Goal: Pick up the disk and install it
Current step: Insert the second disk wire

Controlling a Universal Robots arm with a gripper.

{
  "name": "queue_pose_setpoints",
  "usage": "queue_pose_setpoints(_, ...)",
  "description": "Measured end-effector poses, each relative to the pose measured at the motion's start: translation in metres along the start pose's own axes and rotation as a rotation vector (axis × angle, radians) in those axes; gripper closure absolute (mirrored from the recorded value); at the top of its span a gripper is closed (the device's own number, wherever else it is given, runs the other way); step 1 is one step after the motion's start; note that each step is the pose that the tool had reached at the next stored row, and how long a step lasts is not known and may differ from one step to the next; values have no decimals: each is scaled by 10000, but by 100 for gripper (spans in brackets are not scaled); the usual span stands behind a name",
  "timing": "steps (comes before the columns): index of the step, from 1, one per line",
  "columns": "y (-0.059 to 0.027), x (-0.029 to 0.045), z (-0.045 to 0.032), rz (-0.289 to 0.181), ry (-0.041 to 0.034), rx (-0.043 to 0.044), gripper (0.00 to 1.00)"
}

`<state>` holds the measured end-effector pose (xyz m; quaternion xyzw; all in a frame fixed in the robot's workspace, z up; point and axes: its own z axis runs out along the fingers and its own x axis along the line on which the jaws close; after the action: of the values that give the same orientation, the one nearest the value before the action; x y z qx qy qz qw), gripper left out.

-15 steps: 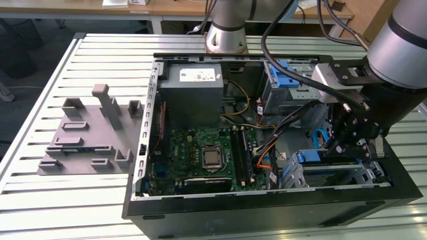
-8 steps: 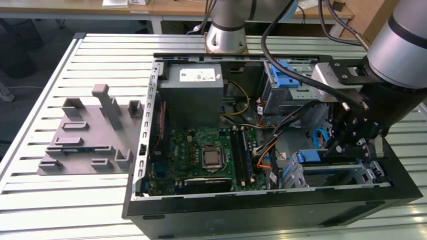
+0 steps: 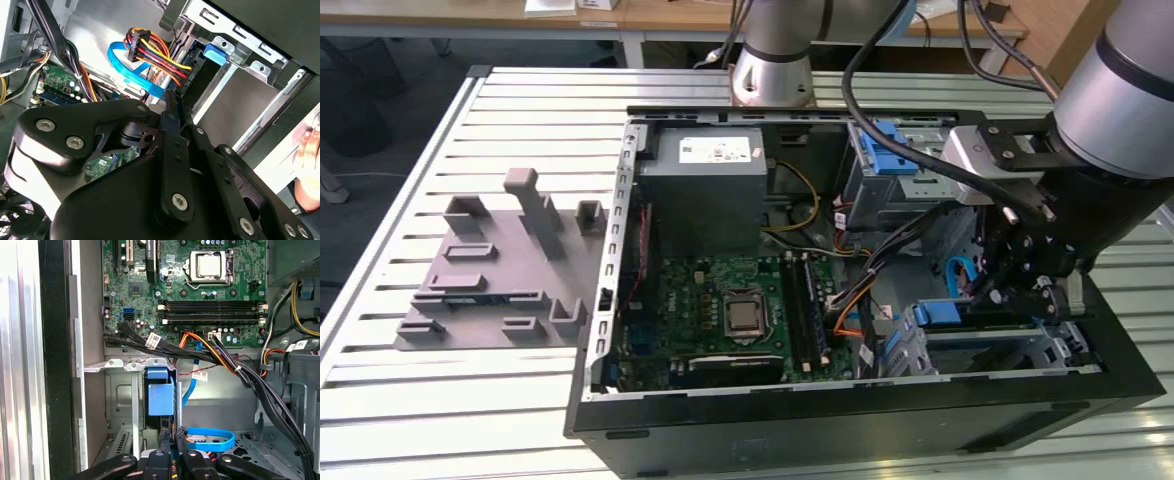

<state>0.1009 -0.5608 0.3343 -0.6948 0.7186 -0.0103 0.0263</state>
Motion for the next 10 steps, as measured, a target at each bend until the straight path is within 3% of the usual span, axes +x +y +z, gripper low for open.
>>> queue_pose_setpoints(10,0,6,3,0,0,0,84)
